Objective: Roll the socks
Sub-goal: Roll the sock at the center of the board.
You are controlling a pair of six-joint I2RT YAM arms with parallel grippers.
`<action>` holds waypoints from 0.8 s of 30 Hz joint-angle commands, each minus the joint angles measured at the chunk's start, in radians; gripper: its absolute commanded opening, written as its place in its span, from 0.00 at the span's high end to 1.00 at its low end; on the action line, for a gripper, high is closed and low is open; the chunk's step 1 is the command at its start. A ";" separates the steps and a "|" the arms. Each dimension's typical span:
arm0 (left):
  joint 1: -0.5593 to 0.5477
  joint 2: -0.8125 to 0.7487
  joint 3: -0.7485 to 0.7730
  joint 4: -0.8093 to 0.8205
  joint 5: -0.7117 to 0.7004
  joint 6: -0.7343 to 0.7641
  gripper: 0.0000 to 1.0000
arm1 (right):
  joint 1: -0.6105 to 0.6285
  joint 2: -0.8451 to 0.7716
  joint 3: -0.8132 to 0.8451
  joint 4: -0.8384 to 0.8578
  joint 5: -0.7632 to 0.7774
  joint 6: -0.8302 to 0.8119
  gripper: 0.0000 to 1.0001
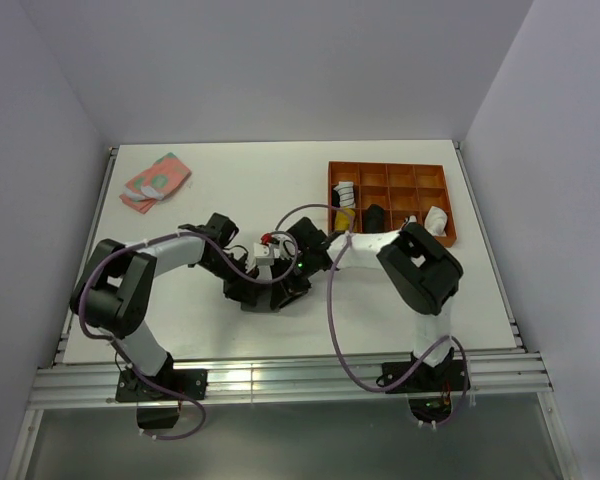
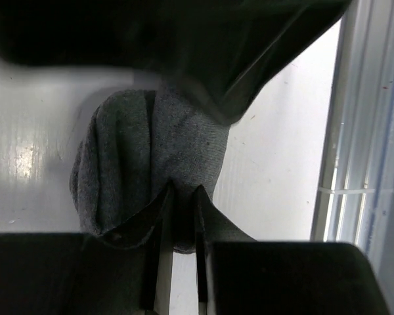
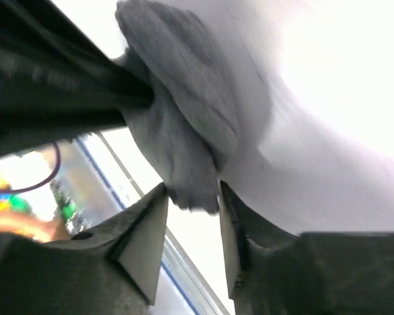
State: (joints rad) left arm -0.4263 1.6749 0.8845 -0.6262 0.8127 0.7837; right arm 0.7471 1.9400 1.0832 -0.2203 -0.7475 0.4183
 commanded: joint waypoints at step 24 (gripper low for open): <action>0.109 0.456 0.386 -0.664 0.046 0.219 1.00 | 0.420 -0.507 -0.267 0.237 0.968 -0.186 0.50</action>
State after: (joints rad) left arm -0.3187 2.0781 1.2400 -1.1965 0.8936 0.9302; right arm 1.1362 1.4132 0.7509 -0.0109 0.0864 0.3344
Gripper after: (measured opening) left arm 0.180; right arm 0.496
